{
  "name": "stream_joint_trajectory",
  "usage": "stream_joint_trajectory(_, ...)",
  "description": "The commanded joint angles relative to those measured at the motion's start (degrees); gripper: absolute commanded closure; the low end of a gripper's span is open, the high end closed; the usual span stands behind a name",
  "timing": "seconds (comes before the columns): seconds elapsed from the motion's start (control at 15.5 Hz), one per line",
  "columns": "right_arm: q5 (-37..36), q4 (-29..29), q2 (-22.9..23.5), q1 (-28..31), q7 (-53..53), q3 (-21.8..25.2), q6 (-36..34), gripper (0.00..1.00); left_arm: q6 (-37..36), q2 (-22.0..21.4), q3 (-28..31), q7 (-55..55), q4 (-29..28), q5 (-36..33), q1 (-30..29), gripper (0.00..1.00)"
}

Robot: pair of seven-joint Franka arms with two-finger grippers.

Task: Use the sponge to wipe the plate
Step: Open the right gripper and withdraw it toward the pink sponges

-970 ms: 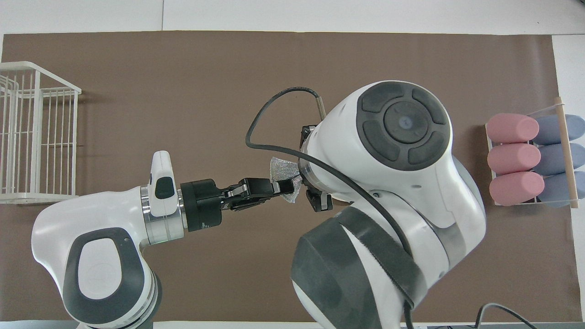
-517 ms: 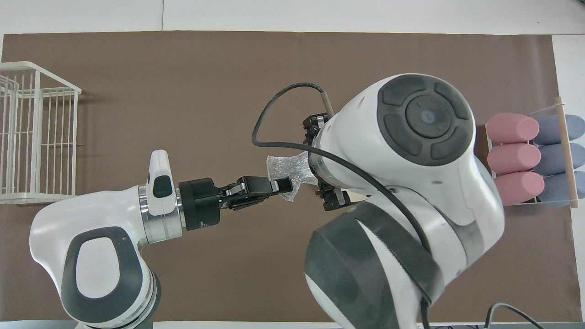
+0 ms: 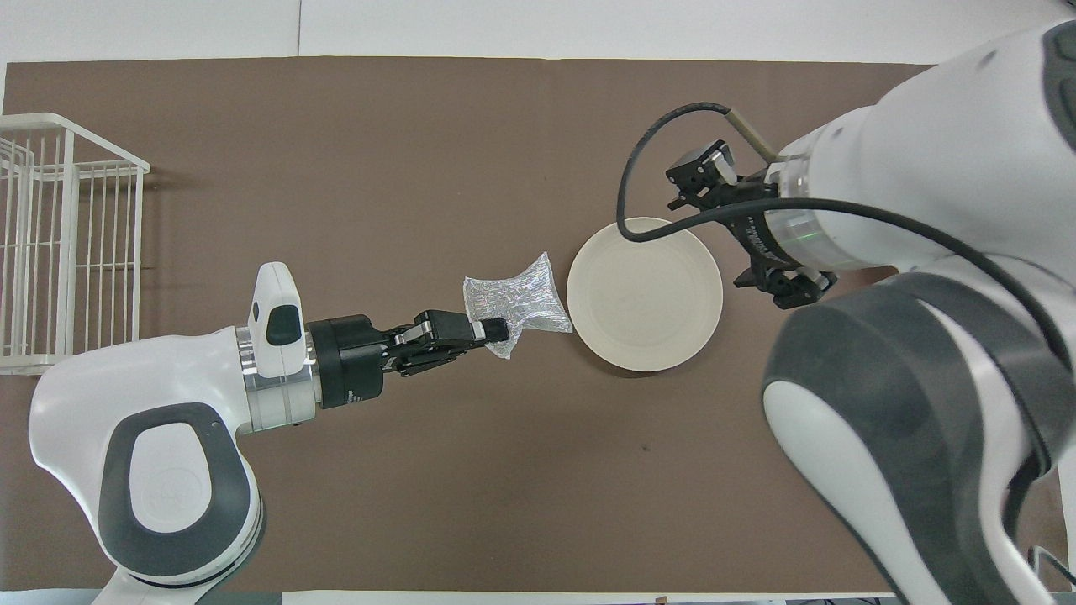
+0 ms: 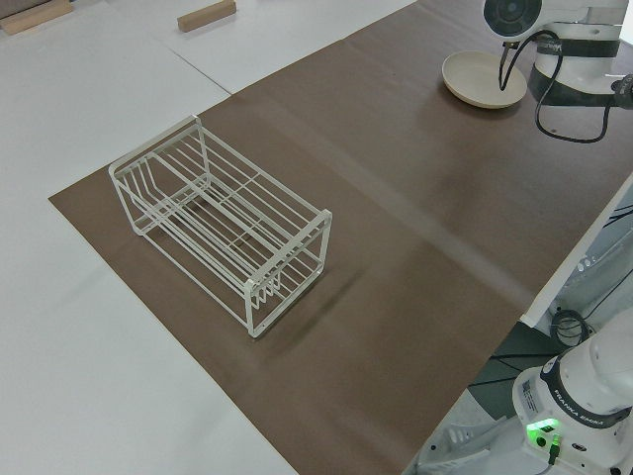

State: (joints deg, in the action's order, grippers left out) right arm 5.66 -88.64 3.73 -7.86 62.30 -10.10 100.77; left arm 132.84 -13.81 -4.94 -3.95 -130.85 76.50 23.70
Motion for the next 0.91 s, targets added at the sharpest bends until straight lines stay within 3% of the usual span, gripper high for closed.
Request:
stream_joint_trajectory(0.0,-0.12,-1.71,-2.24,4.42,-11.64,-0.63,-0.22,0.00,0.32,1.59,-0.42,6.13,1.65,-8.44,-0.68,1.00)
stream_joint_trajectory(0.39,0.41,-1.28,-3.29,9.35,-41.16,-0.36,-5.32,0.00,-2.04,2.21,-0.42,15.88,2.62,-26.80,-1.38,1.00)
stream_joint_trajectory(0.58,0.84,-0.92,-3.21,13.48,-51.90,-0.45,-8.12,0.00,-10.02,4.75,-0.42,25.37,8.31,-41.21,-3.21,1.00)
stream_joint_trajectory(0.84,-0.29,-0.57,-3.12,14.98,-62.35,-0.28,-11.12,0.00,-19.44,7.04,-0.42,30.56,14.04,-53.43,-5.16,1.00)
